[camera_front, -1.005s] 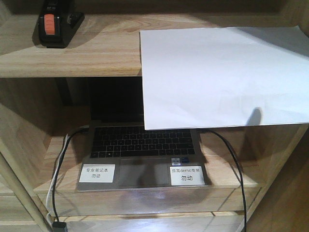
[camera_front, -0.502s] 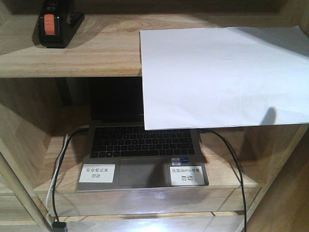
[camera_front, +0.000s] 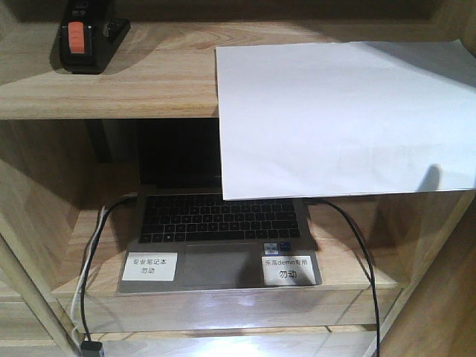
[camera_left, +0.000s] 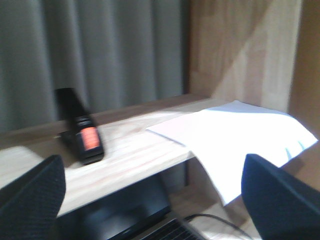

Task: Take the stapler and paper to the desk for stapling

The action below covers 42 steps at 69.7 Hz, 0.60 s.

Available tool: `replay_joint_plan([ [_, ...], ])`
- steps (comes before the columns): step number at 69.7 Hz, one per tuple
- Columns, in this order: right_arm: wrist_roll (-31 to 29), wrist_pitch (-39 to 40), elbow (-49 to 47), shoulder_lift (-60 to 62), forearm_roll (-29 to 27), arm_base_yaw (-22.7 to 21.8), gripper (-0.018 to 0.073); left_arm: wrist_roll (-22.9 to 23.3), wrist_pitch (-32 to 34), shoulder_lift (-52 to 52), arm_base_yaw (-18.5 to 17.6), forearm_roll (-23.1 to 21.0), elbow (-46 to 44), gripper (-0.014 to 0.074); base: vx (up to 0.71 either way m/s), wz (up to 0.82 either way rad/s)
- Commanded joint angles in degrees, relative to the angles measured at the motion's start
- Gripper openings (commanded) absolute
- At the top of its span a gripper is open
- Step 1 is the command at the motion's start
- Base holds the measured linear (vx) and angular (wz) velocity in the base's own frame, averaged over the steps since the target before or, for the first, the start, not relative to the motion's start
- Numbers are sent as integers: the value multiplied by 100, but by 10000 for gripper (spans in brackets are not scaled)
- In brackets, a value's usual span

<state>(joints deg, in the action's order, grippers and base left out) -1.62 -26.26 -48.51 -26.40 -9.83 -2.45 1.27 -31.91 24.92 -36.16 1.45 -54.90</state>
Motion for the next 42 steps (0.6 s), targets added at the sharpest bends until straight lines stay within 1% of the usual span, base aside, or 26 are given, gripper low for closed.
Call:
replay_joint_plan([
  [1,-38,394,-167,-85,-22,-38,270,9,784,345,-39,-208,-105,652,0,0],
  [10,-38,394,-167,-85,-22,-38,245,14,1125,908,-39,-251,-236,645,0,0],
  [20,-38,394,-167,-85,-22,-38,238,125,1225,1774,-39,-145,-683,642,0,0],
  [27,-38,394,-167,-85,-22,-38,239,506,1206,2372,-39,291,-1158,642,0,0],
  [34,-38,394,-167,-85,-22,-38,239,1182,1065,2963,-39,901,-1730,639,0,0],
  [42,-38,394,-167,-85,-22,-38,239,2076,607,3538,-39,1724,-2444,638,0,0],
])
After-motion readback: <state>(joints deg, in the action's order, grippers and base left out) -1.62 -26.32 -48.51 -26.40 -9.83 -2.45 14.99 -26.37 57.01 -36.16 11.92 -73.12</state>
